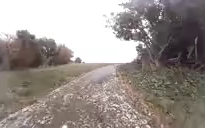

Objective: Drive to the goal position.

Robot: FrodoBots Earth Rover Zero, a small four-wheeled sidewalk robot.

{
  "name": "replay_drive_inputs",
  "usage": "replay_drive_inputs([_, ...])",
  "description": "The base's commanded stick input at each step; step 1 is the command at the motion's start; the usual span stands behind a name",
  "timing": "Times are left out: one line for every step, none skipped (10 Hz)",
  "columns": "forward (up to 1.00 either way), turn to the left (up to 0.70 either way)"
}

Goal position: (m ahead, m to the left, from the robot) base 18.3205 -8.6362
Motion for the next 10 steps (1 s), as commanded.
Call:
replay_drive_inputs([1.00, -0.01])
replay_drive_inputs([1.00, 0.00])
replay_drive_inputs([1.00, 0.00])
replay_drive_inputs([1.00, 0.00])
replay_drive_inputs([1.00, 0.00])
replay_drive_inputs([1.00, 0.00])
replay_drive_inputs([1.00, 0.00])
replay_drive_inputs([1.00, 0.00])
replay_drive_inputs([1.00, 0.00])
replay_drive_inputs([1.00, 0.00])
